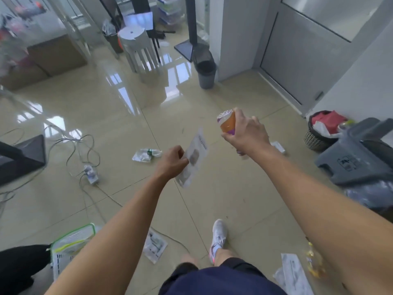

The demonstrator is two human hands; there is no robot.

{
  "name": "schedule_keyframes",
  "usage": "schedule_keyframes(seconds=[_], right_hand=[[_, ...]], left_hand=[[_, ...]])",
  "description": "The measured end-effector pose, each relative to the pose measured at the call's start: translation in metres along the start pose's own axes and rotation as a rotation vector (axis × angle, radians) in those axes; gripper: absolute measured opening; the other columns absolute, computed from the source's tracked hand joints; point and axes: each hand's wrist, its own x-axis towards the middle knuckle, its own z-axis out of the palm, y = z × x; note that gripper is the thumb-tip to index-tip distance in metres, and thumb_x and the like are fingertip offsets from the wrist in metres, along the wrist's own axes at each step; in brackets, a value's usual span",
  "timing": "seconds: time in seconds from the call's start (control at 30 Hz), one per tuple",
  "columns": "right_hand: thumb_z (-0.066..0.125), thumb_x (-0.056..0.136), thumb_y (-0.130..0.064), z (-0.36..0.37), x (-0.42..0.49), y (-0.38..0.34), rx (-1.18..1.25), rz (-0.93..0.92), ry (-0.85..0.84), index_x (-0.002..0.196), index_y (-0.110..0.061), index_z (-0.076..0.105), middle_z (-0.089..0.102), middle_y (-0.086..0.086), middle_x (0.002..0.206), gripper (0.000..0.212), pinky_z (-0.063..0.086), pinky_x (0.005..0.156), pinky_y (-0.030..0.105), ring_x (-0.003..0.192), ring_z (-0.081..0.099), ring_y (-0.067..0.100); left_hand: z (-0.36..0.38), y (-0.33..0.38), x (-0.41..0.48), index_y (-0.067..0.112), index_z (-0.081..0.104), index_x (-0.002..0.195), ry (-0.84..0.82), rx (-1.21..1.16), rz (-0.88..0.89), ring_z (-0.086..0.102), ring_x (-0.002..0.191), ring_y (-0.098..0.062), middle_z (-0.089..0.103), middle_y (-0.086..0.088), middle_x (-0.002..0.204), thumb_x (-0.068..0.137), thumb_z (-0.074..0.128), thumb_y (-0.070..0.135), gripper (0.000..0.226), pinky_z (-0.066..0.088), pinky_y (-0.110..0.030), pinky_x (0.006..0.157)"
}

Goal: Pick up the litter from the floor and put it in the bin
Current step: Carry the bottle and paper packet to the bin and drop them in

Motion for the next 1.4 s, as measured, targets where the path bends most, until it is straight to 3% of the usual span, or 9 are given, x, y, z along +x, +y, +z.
schedule_keyframes(seconds=[0.1, 0.23, 0.53, 0.73, 1.0, 1.2, 1.4], right_hand=[[0.071, 0.083, -0.053, -0.008, 0.068, 0.001, 0.037, -0.042, 0.001, 0.148, -0.035, 0.027, 0.065, 0.009, 0.114, 0.08, 0.046, 0.09, 0.045, 0.105, 0.057, 0.037], [0.071, 0.084, -0.049, -0.016, 0.154, -0.009, 0.039, -0.08, -0.014, 0.148, -0.042, 0.025, 0.063, 0.009, 0.114, 0.079, 0.045, 0.087, 0.045, 0.102, 0.056, 0.037], [0.074, 0.08, -0.042, -0.005, 0.392, -0.061, 0.049, -0.035, -0.128, 0.14, -0.037, 0.034, 0.061, 0.007, 0.119, 0.072, 0.054, 0.09, 0.046, 0.107, 0.06, 0.036], [0.077, 0.079, -0.041, -0.004, 0.539, -0.089, 0.079, 0.001, -0.096, 0.135, -0.038, 0.034, 0.058, 0.004, 0.115, 0.071, 0.056, 0.084, 0.045, 0.099, 0.061, 0.031], [0.075, 0.078, -0.041, 0.014, 0.731, -0.062, 0.104, 0.046, -0.108, 0.137, -0.038, 0.032, 0.059, 0.003, 0.117, 0.074, 0.045, 0.074, 0.034, 0.09, 0.056, 0.024], [0.073, 0.079, -0.034, 0.033, 0.875, -0.032, 0.183, 0.111, -0.208, 0.136, -0.034, 0.033, 0.057, 0.004, 0.12, 0.07, 0.042, 0.074, 0.033, 0.093, 0.055, 0.026], [0.073, 0.08, -0.028, 0.031, 0.998, -0.035, 0.201, 0.097, -0.312, 0.128, -0.027, 0.035, 0.052, 0.006, 0.117, 0.061, 0.053, 0.083, 0.041, 0.098, 0.06, 0.032]], left_hand=[[-0.022, 0.028, 0.062, 0.017, 0.054, 0.081, 0.026, -0.028, 0.002, 0.049, 0.065, -0.012, 0.056, 0.003, 0.076, 0.084, 0.06, 0.019, 0.008, 0.037, -0.03, 0.055], [-0.048, 0.049, 0.137, 0.018, 0.055, 0.081, 0.01, -0.016, 0.004, 0.05, 0.067, -0.014, 0.058, 0.002, 0.077, 0.085, 0.061, 0.019, 0.007, 0.036, -0.03, 0.056], [-0.11, 0.033, 0.37, 0.02, 0.056, 0.08, 0.005, -0.063, -0.057, 0.051, 0.066, -0.012, 0.056, 0.006, 0.075, 0.088, 0.071, 0.027, 0.019, 0.035, -0.028, 0.054], [-0.164, 0.051, 0.521, 0.024, 0.056, 0.078, -0.023, -0.074, -0.066, 0.054, 0.067, -0.012, 0.058, 0.007, 0.075, 0.089, 0.073, 0.031, 0.022, 0.039, -0.029, 0.055], [-0.2, 0.111, 0.708, 0.021, 0.048, 0.069, -0.025, 0.005, -0.082, 0.049, 0.061, -0.015, 0.054, 0.004, 0.067, 0.088, 0.059, 0.023, 0.022, 0.033, -0.029, 0.052], [-0.211, 0.148, 0.838, 0.008, 0.059, 0.08, -0.063, 0.025, -0.169, 0.05, 0.064, -0.017, 0.056, 0.001, 0.069, 0.091, 0.056, 0.017, 0.014, 0.035, -0.03, 0.053], [-0.225, 0.176, 0.946, 0.018, 0.048, 0.069, -0.062, -0.003, -0.213, 0.048, 0.067, -0.021, 0.049, 0.002, 0.067, 0.093, 0.061, 0.02, 0.027, 0.033, -0.033, 0.057]])
